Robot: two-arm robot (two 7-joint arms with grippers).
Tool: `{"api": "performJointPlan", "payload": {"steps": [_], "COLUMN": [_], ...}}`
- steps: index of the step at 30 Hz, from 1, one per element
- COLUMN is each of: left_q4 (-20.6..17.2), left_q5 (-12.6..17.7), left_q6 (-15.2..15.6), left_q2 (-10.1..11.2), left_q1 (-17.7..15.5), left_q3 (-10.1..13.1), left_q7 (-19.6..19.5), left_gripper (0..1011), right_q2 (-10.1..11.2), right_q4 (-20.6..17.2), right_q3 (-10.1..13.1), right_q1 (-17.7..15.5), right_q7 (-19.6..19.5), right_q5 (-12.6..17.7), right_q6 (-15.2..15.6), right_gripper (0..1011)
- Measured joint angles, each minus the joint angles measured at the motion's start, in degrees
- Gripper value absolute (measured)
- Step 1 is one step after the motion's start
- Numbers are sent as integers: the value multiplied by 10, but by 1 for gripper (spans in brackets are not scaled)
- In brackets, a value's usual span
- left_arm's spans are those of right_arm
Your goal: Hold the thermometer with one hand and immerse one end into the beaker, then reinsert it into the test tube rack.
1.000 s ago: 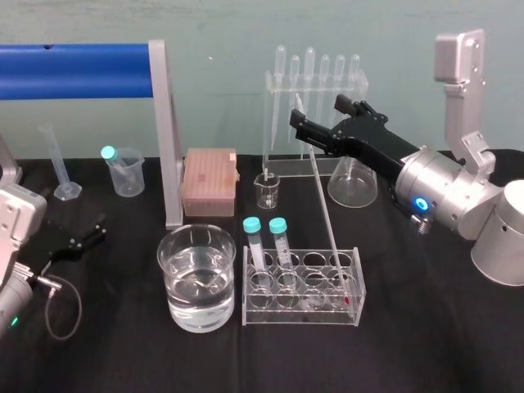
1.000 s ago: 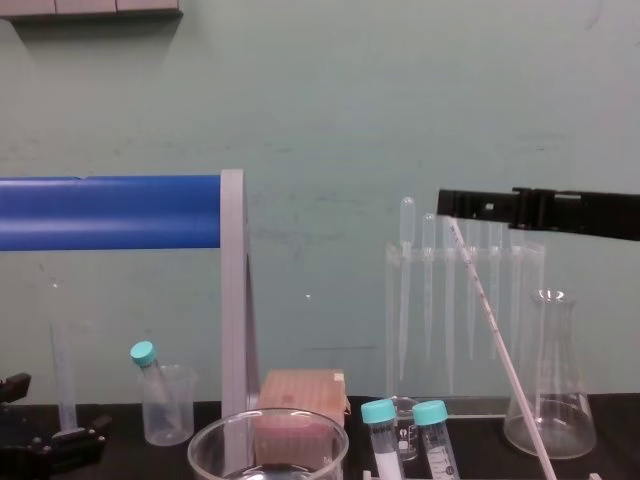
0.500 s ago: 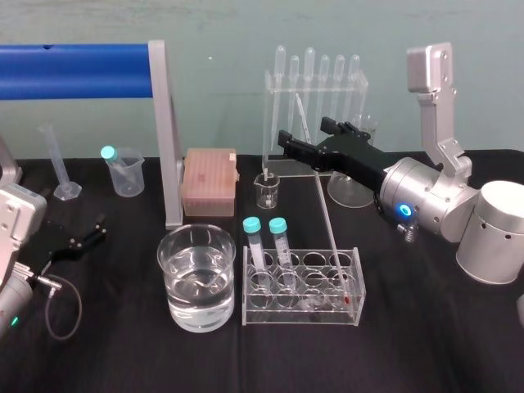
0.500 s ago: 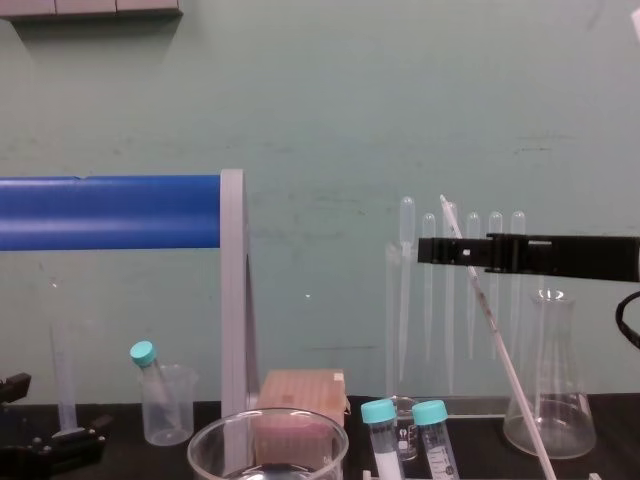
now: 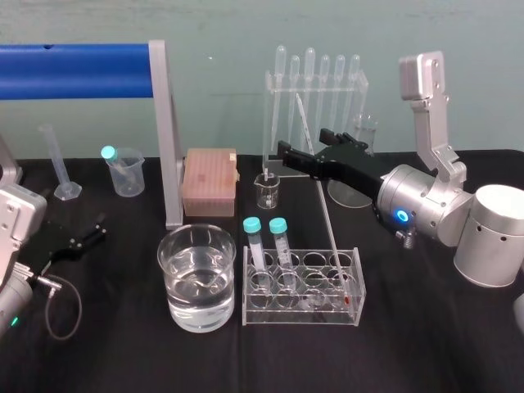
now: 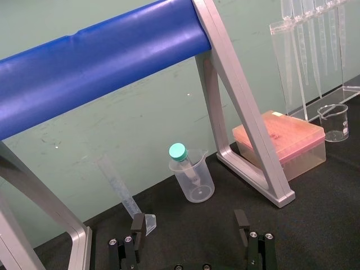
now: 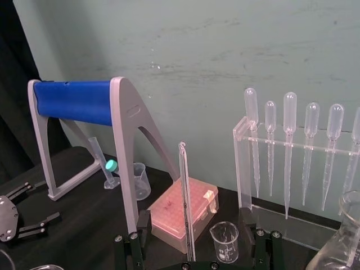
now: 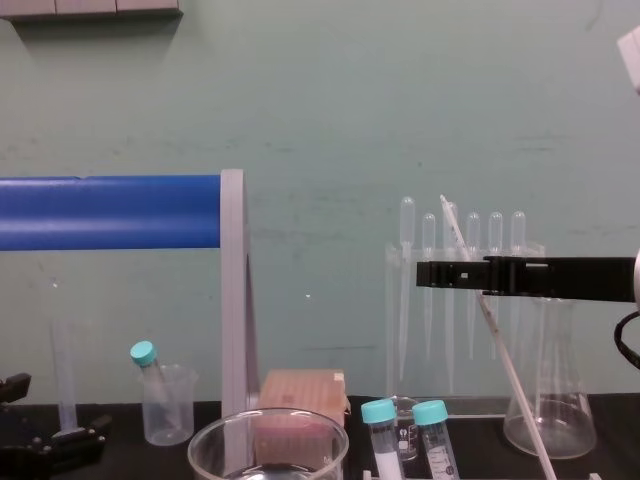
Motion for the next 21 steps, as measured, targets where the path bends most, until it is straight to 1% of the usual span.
{"api": "performJointPlan", "payload": {"steps": [4,21], "left_q4": [0,0], "left_q5": [0,0], "left_q6": [0,0], "left_q2": [0,0], "left_q1": [0,0], "left_q3": [0,0], "left_q7": [0,0], "left_gripper": [1008,1008], "right_q2": [0,0], "right_q4": [1,0], "right_q3": [1,1], "right_q1": [0,0], "right_q7": [-1,-2], "right_q5": [1,1], "right_q6": [4,3], "right_gripper": [1003,1003]}}
